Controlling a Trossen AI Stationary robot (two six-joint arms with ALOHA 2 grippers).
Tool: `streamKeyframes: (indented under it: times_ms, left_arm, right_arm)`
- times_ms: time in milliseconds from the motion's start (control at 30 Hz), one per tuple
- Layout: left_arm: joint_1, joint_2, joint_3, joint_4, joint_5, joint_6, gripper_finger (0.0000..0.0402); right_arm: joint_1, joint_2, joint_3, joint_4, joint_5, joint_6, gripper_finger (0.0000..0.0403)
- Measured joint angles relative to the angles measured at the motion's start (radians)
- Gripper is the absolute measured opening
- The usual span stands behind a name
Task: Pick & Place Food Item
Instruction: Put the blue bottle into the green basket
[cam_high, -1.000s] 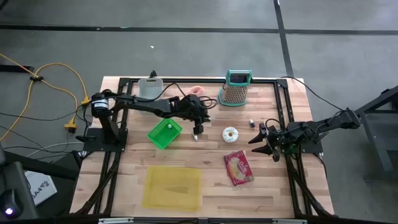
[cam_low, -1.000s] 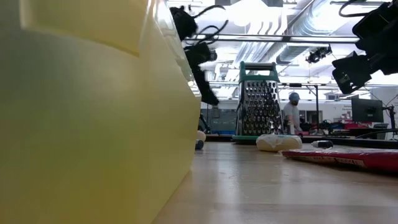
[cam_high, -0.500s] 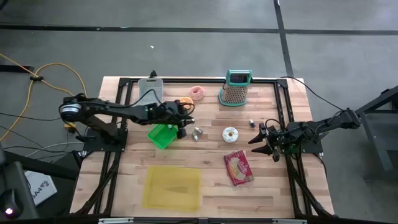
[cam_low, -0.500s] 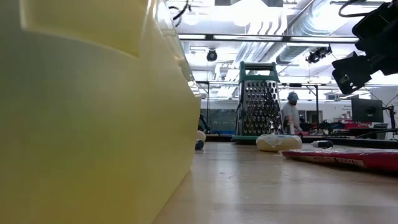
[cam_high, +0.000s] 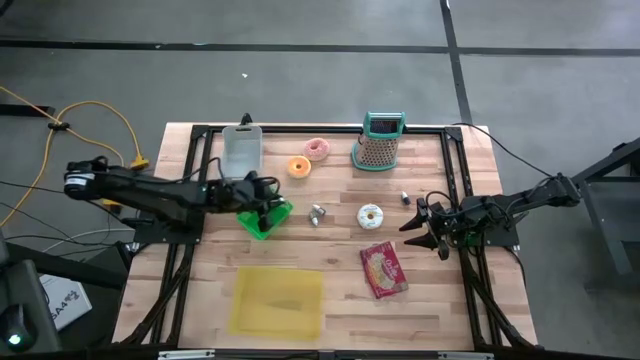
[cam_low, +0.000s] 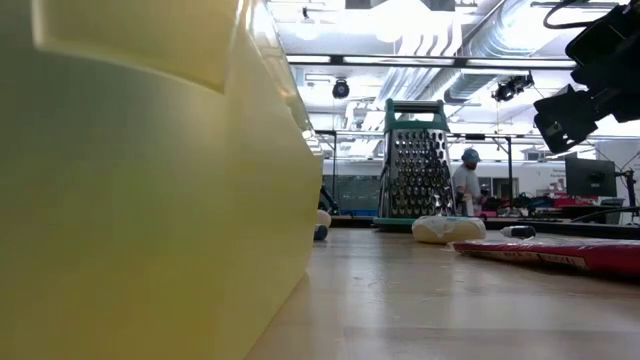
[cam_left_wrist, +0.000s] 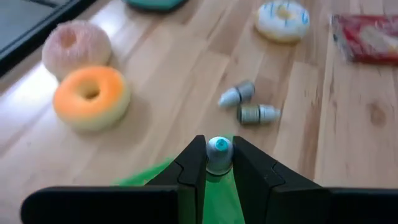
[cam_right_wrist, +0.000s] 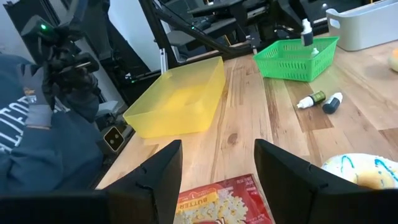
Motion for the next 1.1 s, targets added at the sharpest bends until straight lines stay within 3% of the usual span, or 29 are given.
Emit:
streamKeyframes:
  times_ms: [433, 1100]
  left_arm:
    - [-0.098, -0.005, -0.016, -0.109, -0.117, -0.137, 0.0057]
    - [-0.097, -0.004, -0.172, 0.011, -0.149, -0.299, 0.0057]
  right_arm:
    - [0.000, 0.000, 0.000, 0.000, 0.000, 0.000, 0.0188]
    - [0.000, 0.000, 0.000, 0.000, 0.000, 0.000, 0.0188]
